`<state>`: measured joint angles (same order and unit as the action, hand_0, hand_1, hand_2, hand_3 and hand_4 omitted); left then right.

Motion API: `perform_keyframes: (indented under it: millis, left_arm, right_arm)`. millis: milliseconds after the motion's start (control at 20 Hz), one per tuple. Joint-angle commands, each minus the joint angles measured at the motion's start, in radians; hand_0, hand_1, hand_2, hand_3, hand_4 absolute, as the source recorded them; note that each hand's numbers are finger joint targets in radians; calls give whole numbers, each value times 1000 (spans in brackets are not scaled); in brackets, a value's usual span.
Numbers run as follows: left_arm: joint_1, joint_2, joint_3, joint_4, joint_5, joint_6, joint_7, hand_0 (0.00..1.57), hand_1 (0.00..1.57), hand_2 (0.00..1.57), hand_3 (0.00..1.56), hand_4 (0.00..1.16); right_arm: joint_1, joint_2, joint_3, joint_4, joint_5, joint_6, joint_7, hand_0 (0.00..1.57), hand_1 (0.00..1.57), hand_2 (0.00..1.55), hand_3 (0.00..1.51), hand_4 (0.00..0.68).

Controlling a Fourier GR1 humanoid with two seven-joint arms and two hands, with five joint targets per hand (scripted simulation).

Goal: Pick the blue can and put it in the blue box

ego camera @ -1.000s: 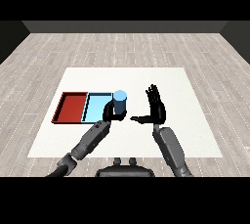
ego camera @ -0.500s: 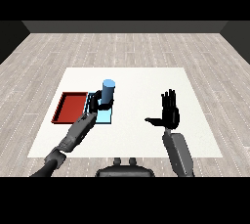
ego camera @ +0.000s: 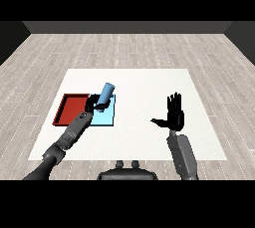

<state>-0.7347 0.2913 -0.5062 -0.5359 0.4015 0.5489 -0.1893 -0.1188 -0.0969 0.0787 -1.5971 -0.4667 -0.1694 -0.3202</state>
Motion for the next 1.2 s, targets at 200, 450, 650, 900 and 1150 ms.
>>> perform_keyframes:
  millis: [200, 450, 650, 900, 1150]
  left_arm:
    - [-108, -109, -40, 361, -68, -19, 236, 650, 650, 585, 236, 917]
    - [-79, -126, 63, 462, -12, 0, 150, 1377, 1377, 1203, 0, 757]
    - [-148, -109, 110, 494, 11, -61, 203, 1170, 1170, 1021, 0, 686]
    - [-158, -139, 75, 531, -58, -61, 227, 0, 0, 0, 0, 0]
    - [-152, -134, 93, 531, -60, -9, 168, 0, 0, 0, 0, 0]
  right_arm:
    - [4, 6, -31, 42, -26, 31, -24, 0, 0, 0, 0, 0]
    - [19, -14, -37, 59, -8, 28, -3, 0, 0, 0, 0, 0]
    - [-33, -6, -35, 70, 7, 12, 8, 0, 0, 0, 0, 0]
    - [-8, 51, -21, 123, 26, 32, -80, 0, 0, 0, 0, 0]
    - [56, 14, -30, 35, 8, 64, -45, 0, 0, 0, 0, 0]
